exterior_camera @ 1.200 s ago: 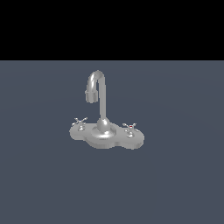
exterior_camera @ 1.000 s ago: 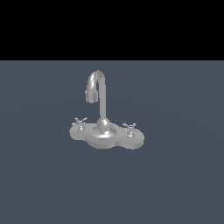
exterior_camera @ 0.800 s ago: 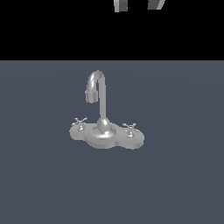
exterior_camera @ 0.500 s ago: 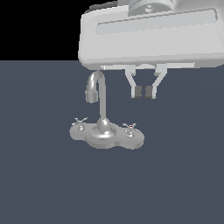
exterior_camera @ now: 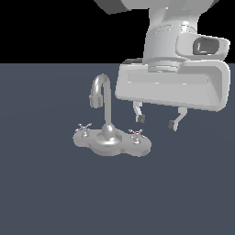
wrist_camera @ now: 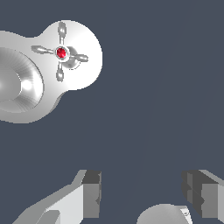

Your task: Turn on the faucet by rotating a designated handle.

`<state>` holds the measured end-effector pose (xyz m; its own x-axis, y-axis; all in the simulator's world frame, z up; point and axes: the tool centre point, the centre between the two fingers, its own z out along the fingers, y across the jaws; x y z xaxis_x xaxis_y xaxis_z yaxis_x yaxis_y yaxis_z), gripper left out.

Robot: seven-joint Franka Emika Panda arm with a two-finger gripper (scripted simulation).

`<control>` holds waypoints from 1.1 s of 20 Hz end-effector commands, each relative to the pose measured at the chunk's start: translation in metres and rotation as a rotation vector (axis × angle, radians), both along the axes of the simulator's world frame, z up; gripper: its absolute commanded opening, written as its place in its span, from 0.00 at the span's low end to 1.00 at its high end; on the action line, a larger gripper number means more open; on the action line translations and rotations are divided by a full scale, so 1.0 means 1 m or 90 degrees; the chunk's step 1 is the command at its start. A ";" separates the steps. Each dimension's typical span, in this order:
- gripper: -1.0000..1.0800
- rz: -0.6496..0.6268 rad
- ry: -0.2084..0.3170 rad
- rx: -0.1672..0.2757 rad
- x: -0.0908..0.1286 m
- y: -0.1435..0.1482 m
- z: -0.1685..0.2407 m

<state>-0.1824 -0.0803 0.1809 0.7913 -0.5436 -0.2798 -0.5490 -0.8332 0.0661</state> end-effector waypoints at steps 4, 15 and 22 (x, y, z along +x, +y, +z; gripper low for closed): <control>0.69 -0.070 -0.022 -0.009 0.041 0.016 -0.052; 0.12 -0.064 -0.106 -0.059 0.097 -0.104 -0.112; 0.87 0.112 -0.162 -0.086 0.153 -0.069 -0.121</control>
<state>-0.0723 -0.1065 0.0662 0.9111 -0.4019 -0.0913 -0.3977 -0.9155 0.0614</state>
